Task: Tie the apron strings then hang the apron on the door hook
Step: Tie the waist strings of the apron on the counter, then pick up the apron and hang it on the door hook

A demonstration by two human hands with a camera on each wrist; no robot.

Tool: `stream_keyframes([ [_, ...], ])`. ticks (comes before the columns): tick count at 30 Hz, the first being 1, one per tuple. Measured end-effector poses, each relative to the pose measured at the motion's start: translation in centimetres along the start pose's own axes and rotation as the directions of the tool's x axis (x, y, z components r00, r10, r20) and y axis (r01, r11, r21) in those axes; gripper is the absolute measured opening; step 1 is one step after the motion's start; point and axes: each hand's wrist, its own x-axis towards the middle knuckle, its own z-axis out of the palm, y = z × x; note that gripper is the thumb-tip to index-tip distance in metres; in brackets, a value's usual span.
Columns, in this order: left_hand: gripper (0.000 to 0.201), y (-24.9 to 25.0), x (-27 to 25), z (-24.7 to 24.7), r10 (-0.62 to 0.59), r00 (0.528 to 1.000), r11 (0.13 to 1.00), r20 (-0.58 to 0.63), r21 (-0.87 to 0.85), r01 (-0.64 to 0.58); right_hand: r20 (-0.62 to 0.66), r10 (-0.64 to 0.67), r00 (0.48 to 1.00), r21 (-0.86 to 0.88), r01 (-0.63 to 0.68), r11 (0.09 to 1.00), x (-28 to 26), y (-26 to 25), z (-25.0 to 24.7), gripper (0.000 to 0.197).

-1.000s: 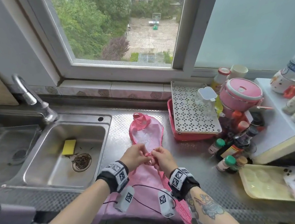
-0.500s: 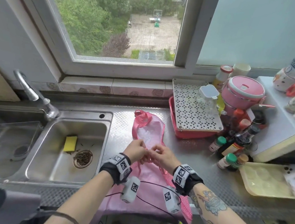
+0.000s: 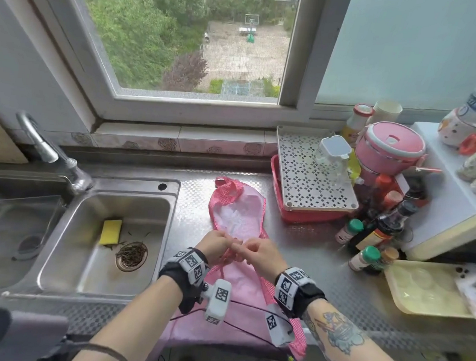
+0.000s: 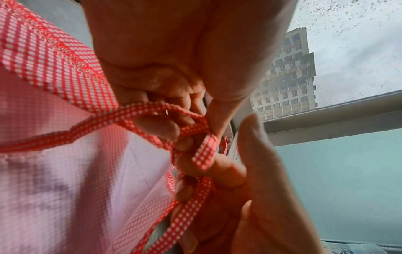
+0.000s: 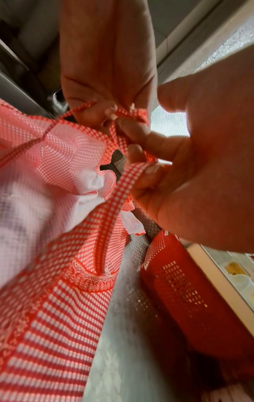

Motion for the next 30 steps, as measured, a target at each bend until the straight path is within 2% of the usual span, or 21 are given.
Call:
stream_keyframes([
  [2,0.029,0.0,0.1,-0.1,0.006,1.000,1.000,-0.017,-0.003,-0.006,0.012,0.004,1.000,-0.028,-0.004,1.000,0.0,0.3,0.1,0.029],
  [5,0.027,-0.1,0.1,0.0,0.015,0.999,0.999,-0.039,0.034,-0.014,0.025,0.020,0.999,-0.105,-0.017,0.994,0.0,0.7,0.1,0.031],
  [7,0.022,-0.1,0.2,-0.4,0.023,0.991,0.999,-0.132,0.045,-0.017,0.013,0.032,0.999,-0.154,-0.029,0.988,0.0,0.9,-0.4,0.030],
  [9,0.020,-0.3,0.5,-1.7,0.021,0.963,0.998,-0.269,0.059,-0.005,-0.014,0.084,0.996,-0.176,-0.086,0.981,-0.1,1.7,-1.4,0.035],
  [11,0.020,-0.7,0.7,-2.6,0.009,0.946,0.995,-0.325,0.094,0.023,-0.002,0.146,0.989,-0.175,-0.144,0.974,-0.4,2.9,-2.1,0.035],
  [15,0.019,-1.8,0.4,-1.6,0.074,0.950,0.965,-0.302,0.261,0.008,0.027,0.202,0.979,-0.275,-0.187,0.943,-0.4,3.9,-1.5,0.032],
  [17,0.016,-2.1,0.5,-1.4,0.113,0.955,0.937,-0.275,0.350,-0.010,-0.018,0.202,0.979,-0.321,-0.197,0.926,-0.3,3.8,-0.8,0.025],
  [18,0.014,-2.2,0.6,-1.6,0.118,0.954,0.924,-0.274,0.382,-0.005,-0.049,0.214,0.976,-0.321,-0.218,0.922,-0.1,3.8,-0.4,0.029],
  [21,0.017,-2.5,1.0,-3.0,0.088,0.942,0.902,-0.323,0.428,0.062,-0.146,0.192,0.971,-0.295,-0.228,0.928,1.2,3.4,0.7,0.028],
  [24,0.018,-3.2,1.4,-4.8,0.074,0.927,0.916,-0.367,0.392,0.083,-0.112,0.234,0.966,-0.318,-0.258,0.912,3.5,1.3,2.0,0.029],
  [28,0.011,-3.4,1.6,-7.1,0.044,0.931,0.946,-0.362,0.315,0.077,-0.079,0.302,0.950,-0.244,-0.312,0.918,8.9,-1.6,3.4,0.035],
  [30,0.012,-3.3,1.5,-8.3,0.049,0.940,0.948,-0.338,0.313,0.063,-0.077,0.377,0.923,-0.162,-0.385,0.909,12.3,-3.1,3.9,0.023],
])
